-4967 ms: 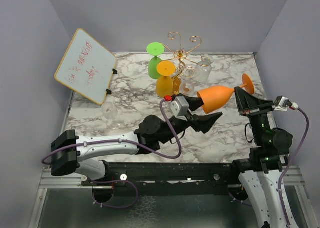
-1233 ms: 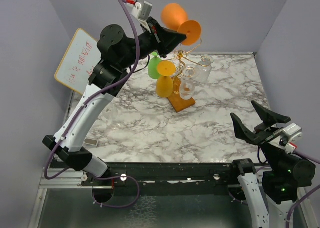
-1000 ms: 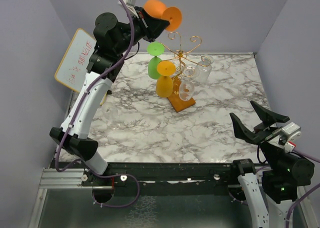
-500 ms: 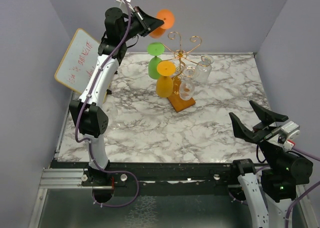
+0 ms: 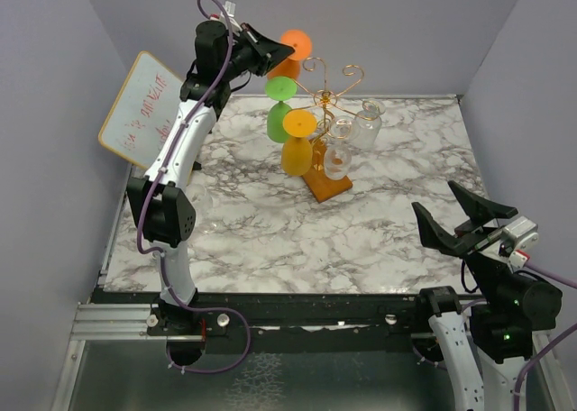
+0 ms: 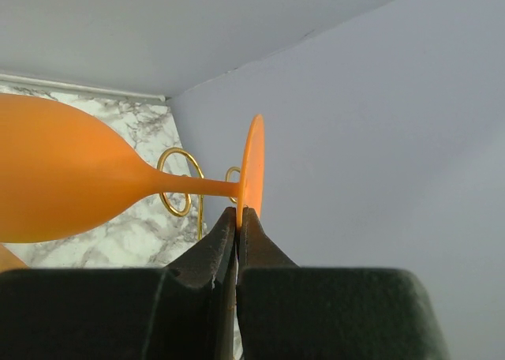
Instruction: Place the wine glass upside down on the wine glass rack
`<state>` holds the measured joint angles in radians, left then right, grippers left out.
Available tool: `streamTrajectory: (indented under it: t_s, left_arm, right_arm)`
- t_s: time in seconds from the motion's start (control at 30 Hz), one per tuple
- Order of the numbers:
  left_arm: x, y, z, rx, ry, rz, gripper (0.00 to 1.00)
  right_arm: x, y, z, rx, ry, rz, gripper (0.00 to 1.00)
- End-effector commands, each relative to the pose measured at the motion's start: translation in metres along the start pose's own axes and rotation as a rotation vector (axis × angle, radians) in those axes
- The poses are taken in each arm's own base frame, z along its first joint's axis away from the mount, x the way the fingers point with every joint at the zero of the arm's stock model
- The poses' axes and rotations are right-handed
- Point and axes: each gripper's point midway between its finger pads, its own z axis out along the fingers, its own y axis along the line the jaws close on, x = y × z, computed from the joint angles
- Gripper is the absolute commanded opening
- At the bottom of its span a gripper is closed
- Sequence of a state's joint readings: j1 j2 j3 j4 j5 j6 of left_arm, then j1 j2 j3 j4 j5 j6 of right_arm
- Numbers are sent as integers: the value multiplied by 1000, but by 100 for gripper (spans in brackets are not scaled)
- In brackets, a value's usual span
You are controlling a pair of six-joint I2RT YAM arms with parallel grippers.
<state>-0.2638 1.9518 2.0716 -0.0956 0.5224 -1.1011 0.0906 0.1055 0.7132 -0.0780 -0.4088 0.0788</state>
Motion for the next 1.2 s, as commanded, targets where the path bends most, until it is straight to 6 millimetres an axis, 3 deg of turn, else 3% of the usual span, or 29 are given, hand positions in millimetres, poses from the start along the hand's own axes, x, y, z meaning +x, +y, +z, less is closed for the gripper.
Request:
streamTrajectory:
  t_s: [0.0,0.67,1.17]
  left_arm:
    - [0,-13,-6,18,-2,-39,0]
    - [51,-4,9,-18,104,-89,0]
    - [62,-11,28,5,135,-97,0]
  right_arm:
    - [4,-2,-3,17,4,12,80]
    - [10,-3,-4,30,18,32,80]
    - [12,-3,-7,36,20,33,80]
